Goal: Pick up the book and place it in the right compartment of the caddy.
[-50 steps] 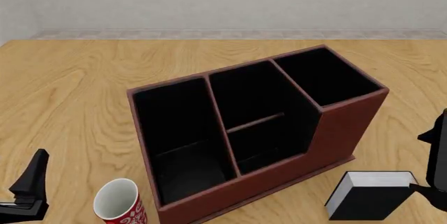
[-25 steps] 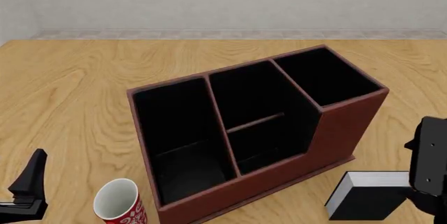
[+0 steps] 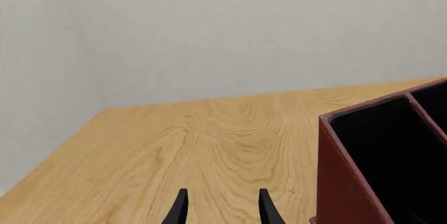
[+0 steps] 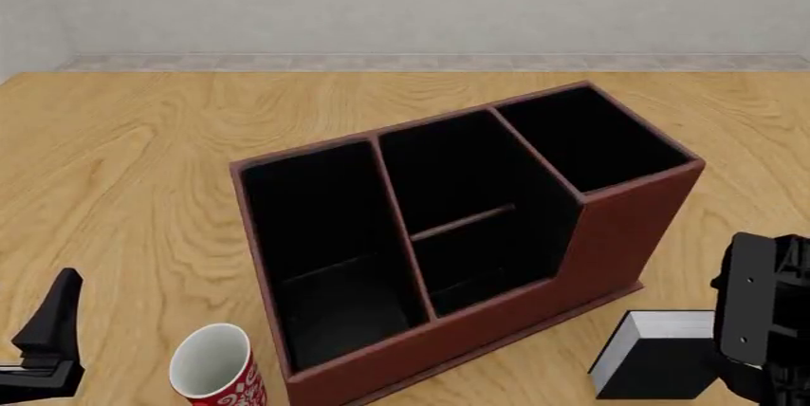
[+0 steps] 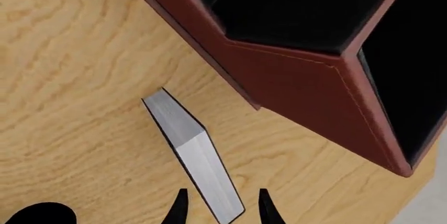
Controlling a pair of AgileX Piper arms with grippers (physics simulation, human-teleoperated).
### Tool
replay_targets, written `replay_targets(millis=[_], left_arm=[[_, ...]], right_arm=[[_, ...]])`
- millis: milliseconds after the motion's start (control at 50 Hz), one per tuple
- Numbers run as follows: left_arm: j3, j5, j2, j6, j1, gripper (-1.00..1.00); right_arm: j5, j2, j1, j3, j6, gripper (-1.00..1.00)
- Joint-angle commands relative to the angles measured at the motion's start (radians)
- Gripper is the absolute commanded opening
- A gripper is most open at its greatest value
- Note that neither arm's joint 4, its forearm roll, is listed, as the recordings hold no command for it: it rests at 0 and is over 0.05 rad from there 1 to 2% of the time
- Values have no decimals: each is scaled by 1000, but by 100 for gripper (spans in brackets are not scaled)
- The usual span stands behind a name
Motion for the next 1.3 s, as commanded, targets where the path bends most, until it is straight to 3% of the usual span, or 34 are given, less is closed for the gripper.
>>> replay_targets(millis=[20, 500, 520, 560, 620, 780, 900, 1300], left_arm=[[0, -2, 0, 1, 4, 100], [1, -1, 0, 1, 9, 100], [1, -1, 0, 2, 9, 100], [1, -2, 0, 1, 11, 100], [1, -6, 0, 4, 12, 100], [3, -5, 0, 1, 10, 100], [3, -6, 0, 5, 12, 100], [2, -9, 0, 2, 5, 100]], right_arm=[[-31, 17, 2, 34, 9, 100], [-84, 55, 13, 86, 35, 100], [-74, 50, 16, 84, 37, -100], [-61, 46, 21, 77, 42, -100], [-30, 57, 70, 40, 101, -100], [8, 23, 67, 35, 95, -100], [63, -10, 118, 7, 155, -100], [160, -113, 162, 14, 214, -100]])
